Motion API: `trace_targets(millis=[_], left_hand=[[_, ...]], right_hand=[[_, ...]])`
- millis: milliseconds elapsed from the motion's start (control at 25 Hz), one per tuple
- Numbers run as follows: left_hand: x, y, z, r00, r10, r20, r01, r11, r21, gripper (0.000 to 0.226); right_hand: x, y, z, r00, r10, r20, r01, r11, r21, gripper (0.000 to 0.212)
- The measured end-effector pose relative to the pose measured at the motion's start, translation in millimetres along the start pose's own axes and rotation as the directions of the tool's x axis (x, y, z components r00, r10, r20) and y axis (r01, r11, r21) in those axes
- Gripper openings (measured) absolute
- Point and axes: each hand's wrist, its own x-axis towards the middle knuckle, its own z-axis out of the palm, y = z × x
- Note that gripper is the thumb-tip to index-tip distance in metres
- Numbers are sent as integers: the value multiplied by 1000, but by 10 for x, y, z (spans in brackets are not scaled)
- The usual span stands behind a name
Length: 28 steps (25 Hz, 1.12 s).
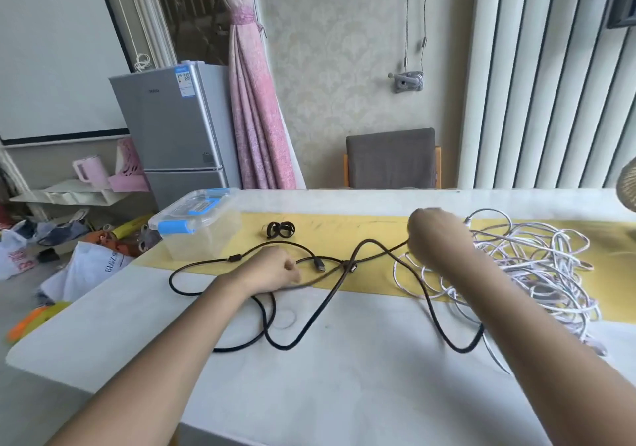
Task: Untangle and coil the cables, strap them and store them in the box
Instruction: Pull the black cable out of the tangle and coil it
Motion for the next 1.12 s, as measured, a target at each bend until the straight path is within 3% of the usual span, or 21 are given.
trace_targets(millis=[40, 160, 240, 400, 560, 640, 720, 800, 840, 880, 960, 1040, 1120], left_hand=[[63, 14, 56, 1000, 1, -20, -1, 1000, 24, 10], [333, -50, 145, 998, 14, -55, -8, 995, 103, 48], [495, -109, 190, 997, 58, -60, -50, 992, 115, 55], [722, -194, 310, 989, 140, -40, -136, 987, 90, 30], [752, -182, 276, 977, 146, -155, -145, 989, 22, 7], [726, -155, 157, 939, 142, -314, -148, 989, 3, 8], [680, -71, -35, 897, 87, -433, -127, 990, -65, 8], [629, 70, -247, 902, -39, -431, -83, 962, -261, 5], [592, 166, -338, 921, -109, -374, -72, 896, -438, 7], [540, 277, -410, 946, -150, -286, -72, 766, -639, 9], [412, 496, -521, 986, -115, -123, -72, 374, -925, 19], [296, 715, -621, 998, -7, -58, -58, 7, -998, 23], [179, 912, -702, 991, 120, -56, -28, -229, -973, 19]], right_hand=[[-57, -95, 59, 998, -50, 48, 52, 998, -42, 15], [-103, -217, 235, 983, -117, 144, 134, 985, -110, 16], [-57, -198, 306, 984, -101, 148, 120, 984, -128, 22], [31, -139, 401, 986, -90, 139, 109, 986, -129, 31], [99, -89, 469, 989, -70, 130, 80, 994, -70, 34], [129, -102, 448, 993, -102, 53, 100, 994, 54, 36], [139, -135, 341, 992, -111, -64, 126, 936, 328, 36], [129, -181, 165, 991, -81, -103, 129, 736, 664, 37], [118, -213, 81, 992, -96, -82, 124, 621, 774, 34], [109, -239, 18, 991, -126, -52, 112, 539, 835, 29], [108, -317, -4, 978, -205, 40, 62, 468, 882, 19], [118, -432, 43, 939, -311, 149, -17, 390, 921, 33], [132, -554, 140, 868, -468, 164, -60, 230, 971, 47]])
